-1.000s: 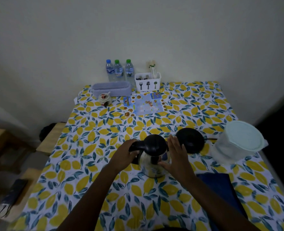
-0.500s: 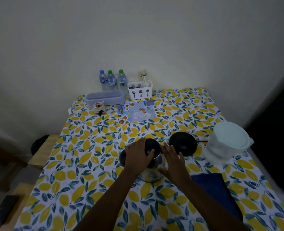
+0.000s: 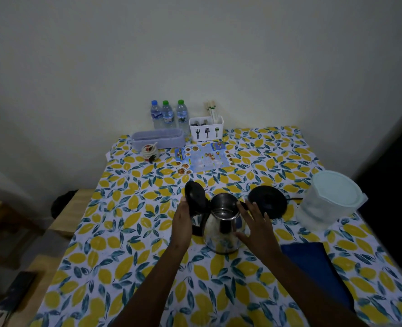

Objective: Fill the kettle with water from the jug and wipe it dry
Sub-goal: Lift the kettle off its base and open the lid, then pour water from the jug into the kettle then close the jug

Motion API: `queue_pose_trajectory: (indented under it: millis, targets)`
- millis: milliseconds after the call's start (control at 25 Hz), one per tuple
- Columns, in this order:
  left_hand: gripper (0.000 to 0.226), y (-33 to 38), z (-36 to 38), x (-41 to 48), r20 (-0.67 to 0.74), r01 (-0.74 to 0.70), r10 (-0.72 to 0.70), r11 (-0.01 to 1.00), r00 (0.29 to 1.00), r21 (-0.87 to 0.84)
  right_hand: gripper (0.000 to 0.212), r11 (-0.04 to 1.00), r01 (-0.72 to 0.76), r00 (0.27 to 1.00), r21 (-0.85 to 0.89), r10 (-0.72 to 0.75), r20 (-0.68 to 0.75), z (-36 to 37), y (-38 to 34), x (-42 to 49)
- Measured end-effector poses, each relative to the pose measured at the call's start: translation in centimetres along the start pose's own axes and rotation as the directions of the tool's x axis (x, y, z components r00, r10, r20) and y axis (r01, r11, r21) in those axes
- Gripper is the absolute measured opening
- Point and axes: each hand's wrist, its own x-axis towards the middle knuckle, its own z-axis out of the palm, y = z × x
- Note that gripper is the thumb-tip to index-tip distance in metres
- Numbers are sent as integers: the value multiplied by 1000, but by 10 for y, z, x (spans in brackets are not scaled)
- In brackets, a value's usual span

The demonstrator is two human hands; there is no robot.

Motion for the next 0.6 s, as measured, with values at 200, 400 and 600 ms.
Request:
queue_pose_trajectory:
  millis: [200, 400, 600]
  targets:
    - [58, -1, -9, -3, -61, -18, 26, 993, 998, 121, 88, 999, -36, 999, 33, 36, 1, -2, -7, 0]
    - [60, -7, -12, -12, -139, -220, 354, 797, 925, 563, 83, 993, -54, 996, 104, 62, -68, -7, 1, -16]
    - [52, -1, 30, -13, 260, -527, 537, 433, 802, 731, 82, 975, -118, 964, 189, 158, -214, -30, 35, -33]
